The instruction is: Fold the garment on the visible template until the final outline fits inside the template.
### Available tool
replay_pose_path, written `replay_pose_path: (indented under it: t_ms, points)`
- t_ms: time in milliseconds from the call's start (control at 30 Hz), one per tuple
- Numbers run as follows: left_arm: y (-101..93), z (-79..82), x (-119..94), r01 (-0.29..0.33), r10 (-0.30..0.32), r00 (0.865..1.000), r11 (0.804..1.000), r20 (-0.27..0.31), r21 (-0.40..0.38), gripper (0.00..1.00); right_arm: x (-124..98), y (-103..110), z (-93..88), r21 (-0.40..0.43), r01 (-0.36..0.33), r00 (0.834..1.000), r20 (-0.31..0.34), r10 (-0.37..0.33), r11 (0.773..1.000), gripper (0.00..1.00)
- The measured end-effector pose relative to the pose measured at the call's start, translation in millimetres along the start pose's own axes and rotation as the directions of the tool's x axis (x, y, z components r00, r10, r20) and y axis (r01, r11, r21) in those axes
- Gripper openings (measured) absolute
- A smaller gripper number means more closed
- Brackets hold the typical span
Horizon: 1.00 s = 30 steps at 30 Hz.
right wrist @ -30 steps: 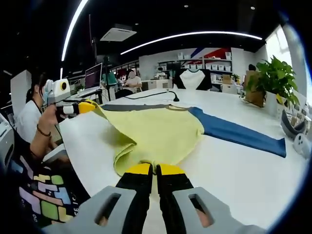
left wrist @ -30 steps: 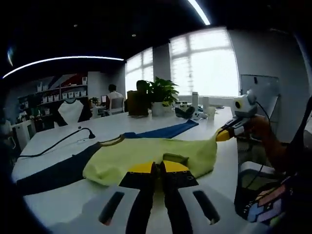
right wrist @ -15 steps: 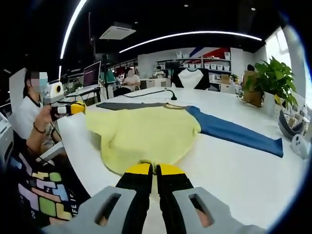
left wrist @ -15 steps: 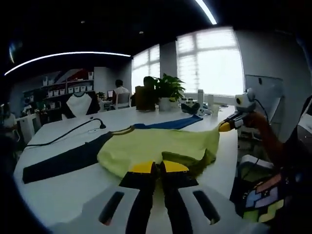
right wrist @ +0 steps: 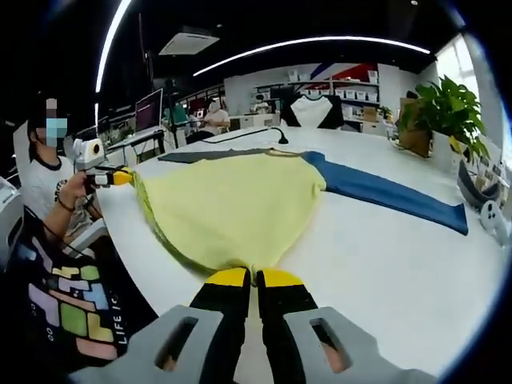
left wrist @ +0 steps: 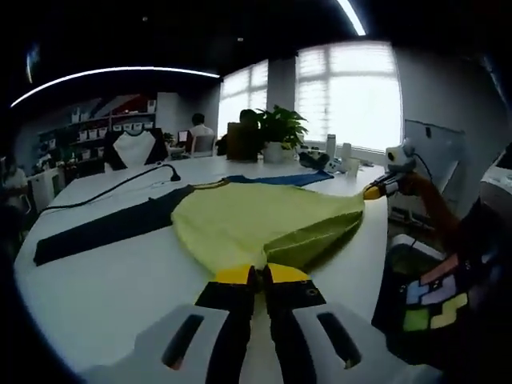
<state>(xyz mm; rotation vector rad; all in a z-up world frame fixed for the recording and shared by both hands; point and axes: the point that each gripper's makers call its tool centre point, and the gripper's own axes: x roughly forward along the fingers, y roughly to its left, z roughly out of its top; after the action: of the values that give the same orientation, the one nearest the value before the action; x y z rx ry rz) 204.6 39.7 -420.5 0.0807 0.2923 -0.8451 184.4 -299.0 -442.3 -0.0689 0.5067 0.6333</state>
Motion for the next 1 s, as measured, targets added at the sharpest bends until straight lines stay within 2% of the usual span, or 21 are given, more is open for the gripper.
replay_pose_path:
  t_ms: [200, 267, 367, 433, 500, 600, 667, 867, 1000]
  points:
    - [0.8, -15.4, 1.8, 0.011, -0.012, 0.999, 1.0, -0.049, -0.019, 0.05, 1.9, -0.7, -9.5, 0.004, -0.012, 1.0, -0.025, 0.012, 1.0, 0.0]
    - [1.7, -19.2, 2.0, 0.003, -0.004, 0.998, 1.0, -0.064, -0.011, 0.05, 2.5, 1.9, -15.3, 0.051, -0.023, 0.998, -0.054, 0.026, 0.998, 0.0]
    - [2.4, -22.2, 0.4, 0.0, 0.001, 0.997, 1.0, -0.074, 0.01, 0.05, 3.9, -0.4, -15.4, -0.004, -0.005, 0.998, -0.063, 0.005, 1.0, 0.0]
    - [2.7, -26.5, -0.3, 0.002, -0.003, 0.996, 1.0, -0.091, -0.012, 0.05, 3.8, -0.1, -15.7, -0.006, -0.005, 0.998, -0.064, 0.005, 1.0, 0.0]
    - [3.1, -28.0, -1.0, 0.003, -0.003, 0.994, 1.0, -0.107, -0.002, 0.05, 3.5, -0.3, -15.5, -0.007, -0.008, 0.998, -0.064, 0.008, 1.0, 0.0]
    - [3.0, -28.4, -1.6, 0.001, -0.001, 0.994, 1.0, -0.114, -0.001, 0.05, 3.2, 0.0, -15.7, -0.017, -0.015, 0.997, -0.074, 0.014, 1.0, 0.0]
    - [1.7, -28.2, -1.2, 0.003, -0.008, 0.994, 0.999, -0.107, -0.046, 0.05, 3.2, 0.1, -15.8, -0.014, -0.017, 0.997, -0.078, 0.016, 1.0, 0.0]
    - [-0.3, -32.4, -2.7, 0.012, -0.015, 0.992, 1.0, -0.124, -0.023, 0.06, 0.6, 1.0, -17.3, -0.015, -0.025, 0.996, -0.092, 0.024, 1.0, 0.01]
    - [-0.6, -33.0, -4.5, 0.02, -0.024, 0.992, 0.999, -0.123, -0.037, 0.07, -4.7, 2.2, -14.2, 0.011, -0.031, 0.996, -0.077, 0.032, 0.999, 0.01]
